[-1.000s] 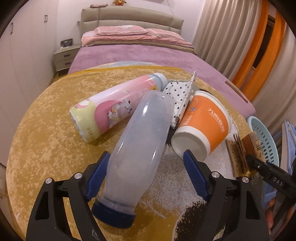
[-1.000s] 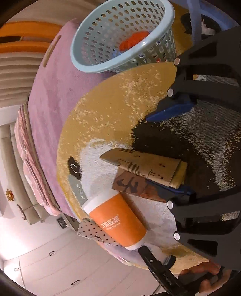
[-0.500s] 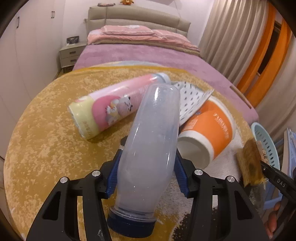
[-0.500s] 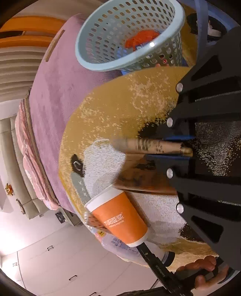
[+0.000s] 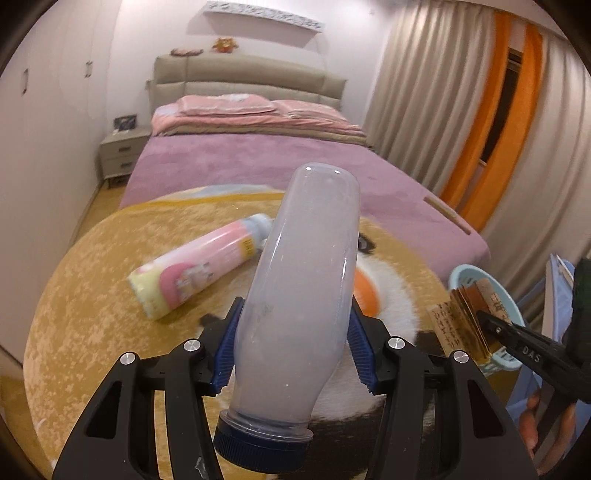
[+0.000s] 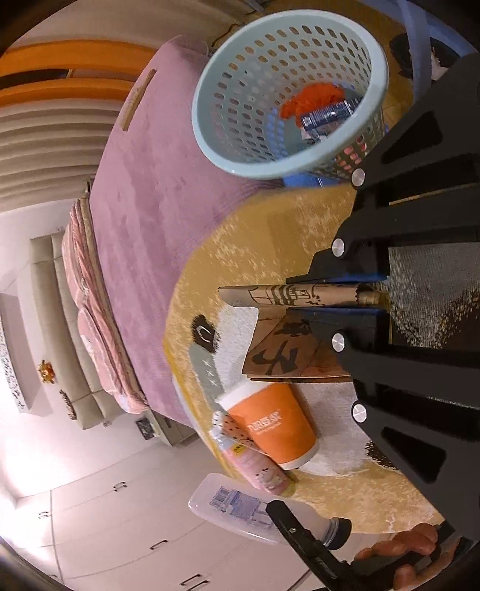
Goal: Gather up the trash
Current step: 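Grasp the clear plastic bottle with the left tool while the right tool grasps the brown paper bag, then carry the bottle and paper bag over the basket and open both tools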
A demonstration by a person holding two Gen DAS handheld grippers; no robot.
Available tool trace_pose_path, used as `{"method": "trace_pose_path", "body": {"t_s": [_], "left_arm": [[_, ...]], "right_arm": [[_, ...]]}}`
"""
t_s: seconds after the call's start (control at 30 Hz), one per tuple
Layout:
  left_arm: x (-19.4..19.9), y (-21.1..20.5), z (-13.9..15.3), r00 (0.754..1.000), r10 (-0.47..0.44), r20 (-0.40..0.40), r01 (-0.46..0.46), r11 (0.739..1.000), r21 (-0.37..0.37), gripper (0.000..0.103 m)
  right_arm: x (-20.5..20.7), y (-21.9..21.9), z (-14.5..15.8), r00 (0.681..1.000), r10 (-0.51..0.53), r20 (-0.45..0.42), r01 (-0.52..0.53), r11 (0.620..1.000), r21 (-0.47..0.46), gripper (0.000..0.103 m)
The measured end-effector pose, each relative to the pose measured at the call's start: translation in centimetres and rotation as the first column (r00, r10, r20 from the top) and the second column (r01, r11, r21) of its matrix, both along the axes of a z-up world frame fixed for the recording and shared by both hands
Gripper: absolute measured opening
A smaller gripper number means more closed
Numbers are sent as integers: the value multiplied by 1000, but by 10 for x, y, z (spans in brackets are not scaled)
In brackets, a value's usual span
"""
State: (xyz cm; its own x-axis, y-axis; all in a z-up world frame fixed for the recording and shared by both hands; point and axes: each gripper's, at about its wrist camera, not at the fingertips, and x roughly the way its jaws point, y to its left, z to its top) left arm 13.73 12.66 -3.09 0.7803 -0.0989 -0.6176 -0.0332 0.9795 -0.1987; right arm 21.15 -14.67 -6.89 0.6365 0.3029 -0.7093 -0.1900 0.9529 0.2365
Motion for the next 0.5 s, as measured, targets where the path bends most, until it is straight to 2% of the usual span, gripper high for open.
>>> {"method": "trace_pose_path", "body": {"t_s": [0.27,0.5], "left_arm": [[15,-45,6,995,-99,13,99,995,-5,50],[28,-96,4,980,-199,15,199,980,10,50]], "right_arm": [[-4,-42,20,996,-72,53,71,997,12,8],[-1,-88,28,984,-167,68,166,986,27,8]]}}
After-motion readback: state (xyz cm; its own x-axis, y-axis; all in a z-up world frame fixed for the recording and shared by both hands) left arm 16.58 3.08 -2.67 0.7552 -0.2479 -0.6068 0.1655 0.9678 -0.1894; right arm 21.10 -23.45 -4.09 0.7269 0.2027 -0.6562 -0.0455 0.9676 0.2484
